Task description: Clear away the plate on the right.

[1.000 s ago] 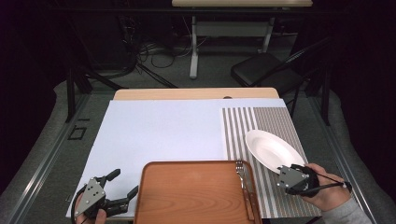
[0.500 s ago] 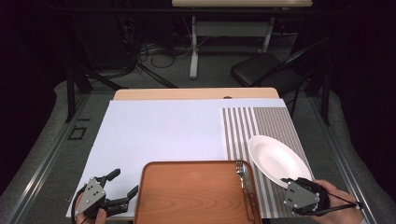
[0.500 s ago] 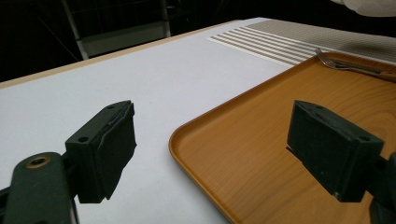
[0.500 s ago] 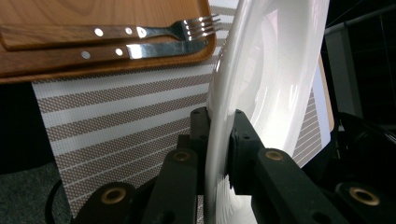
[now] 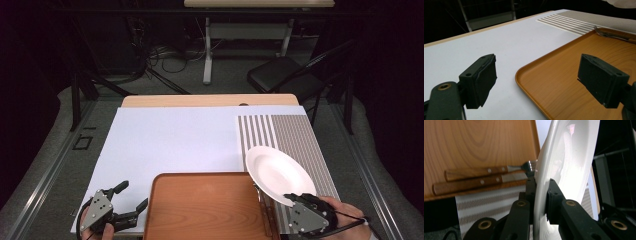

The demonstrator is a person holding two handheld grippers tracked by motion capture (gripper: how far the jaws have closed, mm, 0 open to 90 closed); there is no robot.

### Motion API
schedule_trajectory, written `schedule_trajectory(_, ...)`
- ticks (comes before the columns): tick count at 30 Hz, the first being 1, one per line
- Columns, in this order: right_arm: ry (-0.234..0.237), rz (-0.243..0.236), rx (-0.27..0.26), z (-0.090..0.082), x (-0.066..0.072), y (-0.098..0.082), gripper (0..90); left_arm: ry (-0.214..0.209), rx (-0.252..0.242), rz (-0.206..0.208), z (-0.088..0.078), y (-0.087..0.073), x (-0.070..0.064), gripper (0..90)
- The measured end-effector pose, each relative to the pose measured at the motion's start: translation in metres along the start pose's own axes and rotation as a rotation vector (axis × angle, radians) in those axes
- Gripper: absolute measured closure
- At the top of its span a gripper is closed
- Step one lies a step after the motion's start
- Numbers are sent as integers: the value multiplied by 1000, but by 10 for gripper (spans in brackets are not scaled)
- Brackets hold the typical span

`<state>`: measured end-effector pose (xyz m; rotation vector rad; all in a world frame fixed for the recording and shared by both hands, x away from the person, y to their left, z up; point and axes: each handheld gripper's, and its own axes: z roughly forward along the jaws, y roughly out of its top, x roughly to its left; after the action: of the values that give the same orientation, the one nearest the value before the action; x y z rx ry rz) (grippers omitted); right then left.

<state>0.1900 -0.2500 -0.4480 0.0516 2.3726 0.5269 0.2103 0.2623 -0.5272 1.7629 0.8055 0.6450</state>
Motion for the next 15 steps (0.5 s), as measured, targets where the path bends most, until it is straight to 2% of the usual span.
schedule_trajectory(3,18,-19,-43,7,2,10,829,4,-2,-5,0,0,0,152)
schedule_trajectory(7,38,-66,-62,14,6,27,829,9,-2,1,-1,0,1,153)
schedule_trajectory(15,108,-151,-132,34,25,61,828,20,-13,-6,-4,0,4,152)
